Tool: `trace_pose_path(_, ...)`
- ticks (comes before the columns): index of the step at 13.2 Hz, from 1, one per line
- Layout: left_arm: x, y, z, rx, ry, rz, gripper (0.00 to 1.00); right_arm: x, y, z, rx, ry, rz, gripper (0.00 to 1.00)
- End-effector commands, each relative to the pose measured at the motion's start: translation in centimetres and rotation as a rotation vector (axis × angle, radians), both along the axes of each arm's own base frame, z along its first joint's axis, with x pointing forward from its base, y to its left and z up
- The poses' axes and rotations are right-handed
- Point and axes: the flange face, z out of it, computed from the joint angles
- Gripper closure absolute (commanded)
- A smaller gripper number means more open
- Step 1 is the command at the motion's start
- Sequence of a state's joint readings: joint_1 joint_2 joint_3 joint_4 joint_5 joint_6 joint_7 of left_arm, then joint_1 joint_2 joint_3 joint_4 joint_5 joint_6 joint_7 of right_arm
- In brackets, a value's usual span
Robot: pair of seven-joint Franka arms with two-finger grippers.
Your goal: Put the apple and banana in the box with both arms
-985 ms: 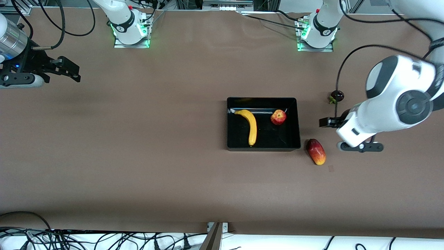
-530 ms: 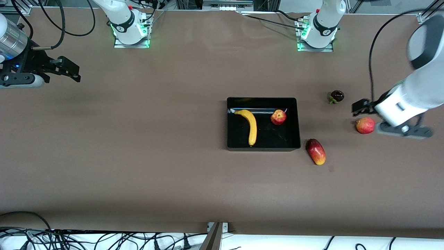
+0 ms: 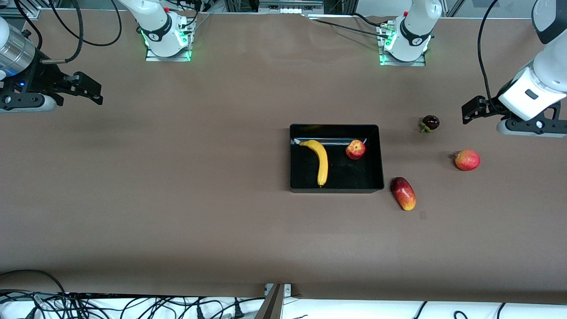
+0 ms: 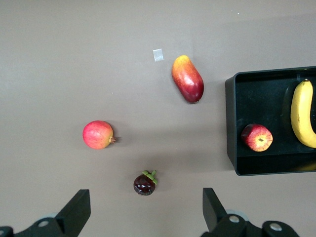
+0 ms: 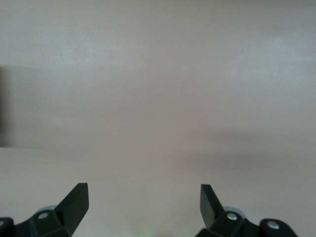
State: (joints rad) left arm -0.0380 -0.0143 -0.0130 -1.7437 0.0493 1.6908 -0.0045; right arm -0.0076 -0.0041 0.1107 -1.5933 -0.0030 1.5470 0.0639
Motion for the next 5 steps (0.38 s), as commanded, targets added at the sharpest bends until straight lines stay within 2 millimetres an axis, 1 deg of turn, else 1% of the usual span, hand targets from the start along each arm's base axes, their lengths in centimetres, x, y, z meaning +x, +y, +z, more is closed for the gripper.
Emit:
trace_pose_path(1,-0.69,0.02,0.09,-0.014,-0.018,-0.008,0.0,0.23,-0.07,0.42,-0.003,-0.007,-0.007,0.0)
trace_pose_path(5,-0.58,-0.23,0.21,-0.014,-0.021,-0.011,0.0,0.23,-0.05,0.42,-0.002,-0.007,-0.007,0.0)
